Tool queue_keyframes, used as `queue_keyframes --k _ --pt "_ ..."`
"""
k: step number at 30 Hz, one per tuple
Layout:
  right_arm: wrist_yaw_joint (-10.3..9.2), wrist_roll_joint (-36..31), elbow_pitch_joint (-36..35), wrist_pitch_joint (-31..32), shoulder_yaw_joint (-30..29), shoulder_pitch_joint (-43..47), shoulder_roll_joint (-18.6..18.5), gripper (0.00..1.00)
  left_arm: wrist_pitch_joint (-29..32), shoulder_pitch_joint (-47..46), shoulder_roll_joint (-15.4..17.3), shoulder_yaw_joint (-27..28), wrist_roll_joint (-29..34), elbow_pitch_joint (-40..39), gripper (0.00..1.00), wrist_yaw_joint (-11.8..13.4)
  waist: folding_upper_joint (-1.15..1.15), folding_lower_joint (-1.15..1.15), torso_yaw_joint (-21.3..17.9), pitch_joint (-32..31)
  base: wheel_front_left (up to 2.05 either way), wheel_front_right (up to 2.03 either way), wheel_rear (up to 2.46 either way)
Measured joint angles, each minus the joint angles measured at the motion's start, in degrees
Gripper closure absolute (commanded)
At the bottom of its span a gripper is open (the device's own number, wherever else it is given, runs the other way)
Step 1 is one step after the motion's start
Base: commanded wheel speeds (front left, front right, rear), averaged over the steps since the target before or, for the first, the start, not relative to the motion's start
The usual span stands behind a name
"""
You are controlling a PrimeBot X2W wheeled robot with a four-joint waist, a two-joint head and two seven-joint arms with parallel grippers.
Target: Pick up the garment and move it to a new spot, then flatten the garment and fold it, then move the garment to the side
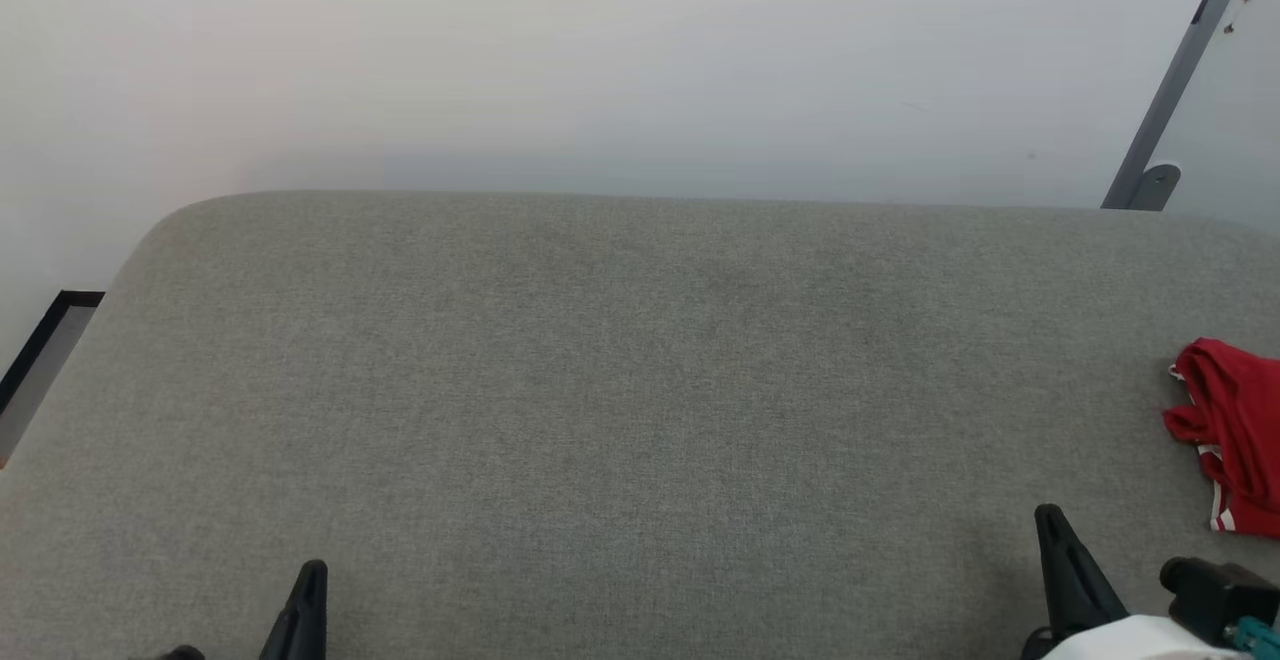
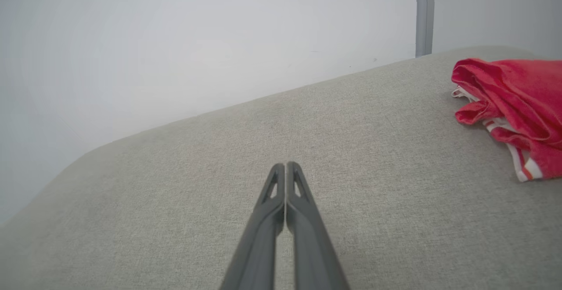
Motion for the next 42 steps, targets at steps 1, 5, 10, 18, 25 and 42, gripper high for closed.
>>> queue_keyframes --k 1,5,10,18,25,42 --pt "0.0 1.02 0.0 0.24 -0.03 -0.15 0.0 1.0 0.15 -0.16 -0.1 0.07 -0.92 0.16 1.0 0.0 0.0 0.0 -0.04 0.03 0.0 0.0 0.0" --pt "0.0 4.95 0.04 0.8 -0.08 -0.98 0.03 1.0 1.19 -1.4 -0.57 0.44 -4.52 0.7 1.0 0.0 0.0 0.0 -0.19 0.17 0.0 0.0 0.0" --pt "0.0 9.67 0.13 1.72 -0.21 -1.52 0.09 1.0 2.42 -2.58 -1.12 0.94 -8.62 1.35 1.0 0.0 0.0 0.0 -0.39 0.33 0.0 0.0 0.0" --pt "0.0 16.69 0.38 2.92 -0.46 -2.68 0.15 1.0 4.2 -4.52 -1.78 1.75 -14.96 2.29 1.0 0.0 0.0 0.0 -0.69 0.6 0.0 0.0 0.0" --pt "-0.01 23.05 0.65 4.14 -0.73 -3.69 0.24 1.0 5.72 -6.09 -2.65 2.45 -20.24 2.91 1.0 0.0 0.0 0.0 -1.0 0.86 0.0 0.0 0.0" --pt "-0.01 34.9 1.09 6.43 -1.07 -5.72 0.41 1.0 8.92 -9.31 -3.94 3.97 -30.69 4.22 1.0 0.0 0.0 0.0 -1.66 1.43 0.0 0.0 0.0"
